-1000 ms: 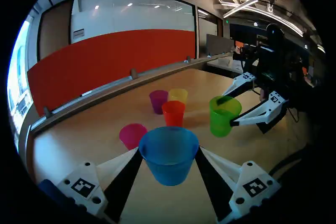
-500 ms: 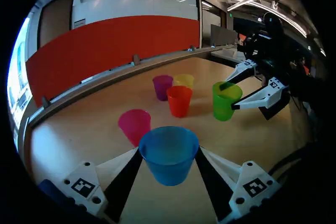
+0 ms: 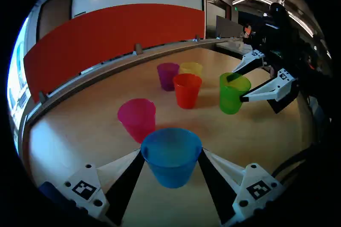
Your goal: Pour water
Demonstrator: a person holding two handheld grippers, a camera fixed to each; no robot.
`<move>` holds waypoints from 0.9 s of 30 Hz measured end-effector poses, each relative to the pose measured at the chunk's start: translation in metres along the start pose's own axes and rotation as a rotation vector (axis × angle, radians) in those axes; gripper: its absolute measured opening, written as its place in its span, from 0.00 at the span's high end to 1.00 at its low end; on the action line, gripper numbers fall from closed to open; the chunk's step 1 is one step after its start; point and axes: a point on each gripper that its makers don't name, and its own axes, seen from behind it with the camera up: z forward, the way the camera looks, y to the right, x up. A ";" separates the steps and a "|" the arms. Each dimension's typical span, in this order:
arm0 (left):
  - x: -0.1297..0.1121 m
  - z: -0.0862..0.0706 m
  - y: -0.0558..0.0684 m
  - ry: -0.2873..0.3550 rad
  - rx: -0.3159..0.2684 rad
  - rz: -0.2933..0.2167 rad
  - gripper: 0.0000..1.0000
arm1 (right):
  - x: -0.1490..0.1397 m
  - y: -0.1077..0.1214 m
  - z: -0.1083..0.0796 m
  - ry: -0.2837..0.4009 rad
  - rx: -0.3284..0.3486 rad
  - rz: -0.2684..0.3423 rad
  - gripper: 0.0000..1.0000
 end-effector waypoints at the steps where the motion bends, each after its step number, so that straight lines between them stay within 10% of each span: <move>1: -0.001 0.002 -0.001 -0.003 0.001 0.001 0.14 | 0.000 0.000 0.000 -0.001 0.000 0.001 0.09; 27: -0.032 0.007 -0.004 -0.063 0.027 0.055 0.13 | -0.017 0.007 0.006 -0.036 -0.002 0.004 0.09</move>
